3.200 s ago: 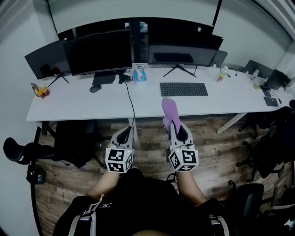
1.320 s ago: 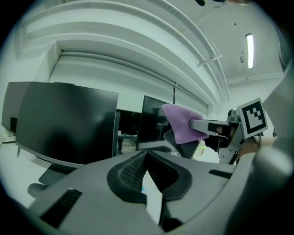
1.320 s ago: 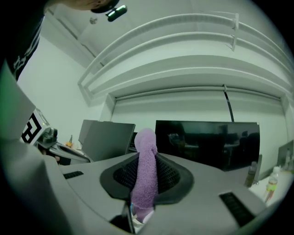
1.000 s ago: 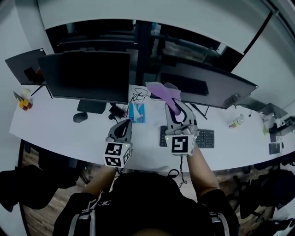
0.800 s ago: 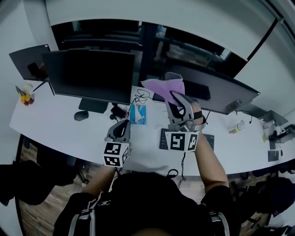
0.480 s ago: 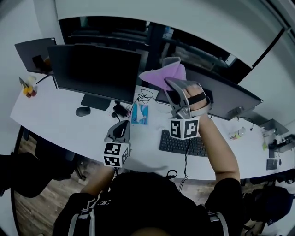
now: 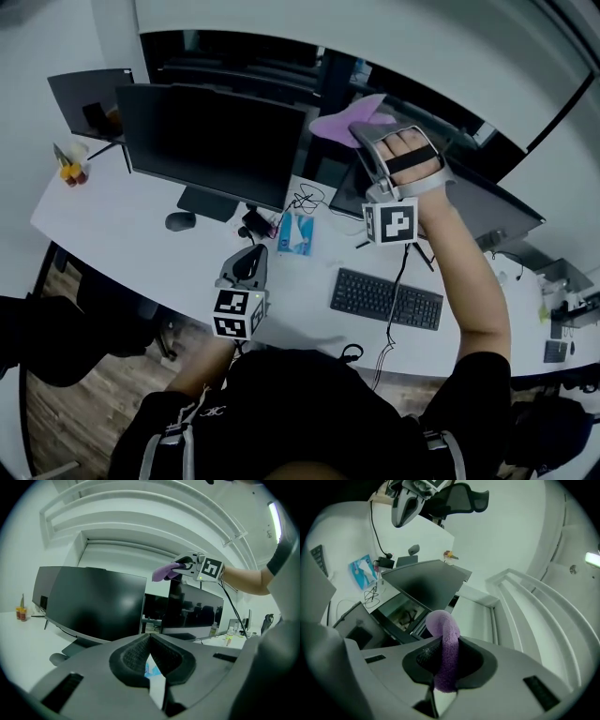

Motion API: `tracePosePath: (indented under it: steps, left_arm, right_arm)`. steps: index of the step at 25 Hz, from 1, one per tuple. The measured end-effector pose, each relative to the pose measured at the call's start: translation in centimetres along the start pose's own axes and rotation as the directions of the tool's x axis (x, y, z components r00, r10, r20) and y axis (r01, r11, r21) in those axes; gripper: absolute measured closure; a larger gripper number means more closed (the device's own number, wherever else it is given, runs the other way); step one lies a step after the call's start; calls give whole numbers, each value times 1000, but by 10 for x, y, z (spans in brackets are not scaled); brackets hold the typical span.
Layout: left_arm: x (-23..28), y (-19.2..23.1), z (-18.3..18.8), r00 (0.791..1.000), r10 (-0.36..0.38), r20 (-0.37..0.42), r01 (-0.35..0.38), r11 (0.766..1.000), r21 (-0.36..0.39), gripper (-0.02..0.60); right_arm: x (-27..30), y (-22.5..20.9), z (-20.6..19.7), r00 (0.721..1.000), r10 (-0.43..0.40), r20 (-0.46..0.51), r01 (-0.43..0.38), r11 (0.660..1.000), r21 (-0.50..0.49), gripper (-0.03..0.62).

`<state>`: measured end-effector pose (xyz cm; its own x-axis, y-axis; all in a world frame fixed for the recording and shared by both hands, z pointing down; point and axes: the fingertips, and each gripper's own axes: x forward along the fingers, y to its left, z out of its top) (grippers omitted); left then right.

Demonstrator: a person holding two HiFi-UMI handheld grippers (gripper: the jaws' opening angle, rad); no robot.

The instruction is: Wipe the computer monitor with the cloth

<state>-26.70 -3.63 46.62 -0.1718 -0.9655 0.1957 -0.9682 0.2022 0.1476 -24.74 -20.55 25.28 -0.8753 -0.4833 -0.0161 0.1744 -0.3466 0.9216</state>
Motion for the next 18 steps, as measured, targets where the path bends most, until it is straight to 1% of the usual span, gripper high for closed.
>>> tracePosePath:
  steps: [3, 6, 11, 18]
  left_arm:
    - [-2, 3, 0, 1000, 8, 3, -8, 1000, -1, 568]
    - [-1, 6, -2, 1000, 13, -3, -13, 1000, -1, 568]
    - [1, 8, -9, 1000, 9, -21, -9, 1000, -9, 568]
    - [4, 10, -11, 1000, -2, -29, 1, 1000, -15, 568]
  right_arm:
    - [7, -13, -13, 1000, 5, -28, -5, 1000, -29, 511]
    - [16, -12, -21, 998, 43, -41, -44, 998, -36, 512]
    - [24, 20, -19, 984, 172, -47, -173, 985, -10, 512]
    - [30, 47, -3, 966, 252, -55, -250, 968, 34, 511]
